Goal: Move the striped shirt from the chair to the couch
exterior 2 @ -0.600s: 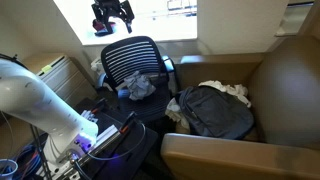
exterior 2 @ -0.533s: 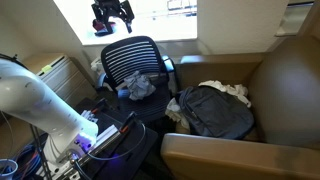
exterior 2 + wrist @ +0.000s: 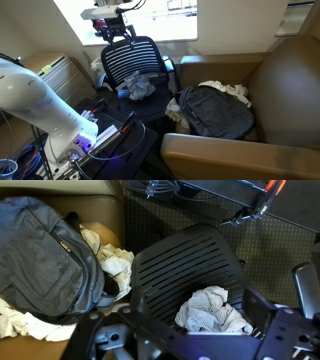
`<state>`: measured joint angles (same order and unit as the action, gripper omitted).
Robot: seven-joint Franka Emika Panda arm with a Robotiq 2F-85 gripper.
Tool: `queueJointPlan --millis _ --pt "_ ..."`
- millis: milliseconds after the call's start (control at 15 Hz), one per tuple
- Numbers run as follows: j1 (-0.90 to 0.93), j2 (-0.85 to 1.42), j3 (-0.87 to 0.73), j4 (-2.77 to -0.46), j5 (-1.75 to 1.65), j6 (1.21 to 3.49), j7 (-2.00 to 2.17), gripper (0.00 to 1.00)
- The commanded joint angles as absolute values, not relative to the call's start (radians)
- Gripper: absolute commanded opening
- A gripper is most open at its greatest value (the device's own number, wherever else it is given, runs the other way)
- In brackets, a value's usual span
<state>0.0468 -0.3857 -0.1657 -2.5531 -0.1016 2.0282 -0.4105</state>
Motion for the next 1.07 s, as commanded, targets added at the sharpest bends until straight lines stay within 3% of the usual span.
queueJointPlan --millis 0,467,1000 --pt "0.105 -0.174 -0.101 -2.558 -0.063 2.188 -0.466 1.0" --pt "0.114 -0.059 -0.014 -2.538 -0.037 2.237 -0.475 1.0" --pt "0.173 0.221 0.093 -2.616 -0.256 2.669 -0.201 1.0"
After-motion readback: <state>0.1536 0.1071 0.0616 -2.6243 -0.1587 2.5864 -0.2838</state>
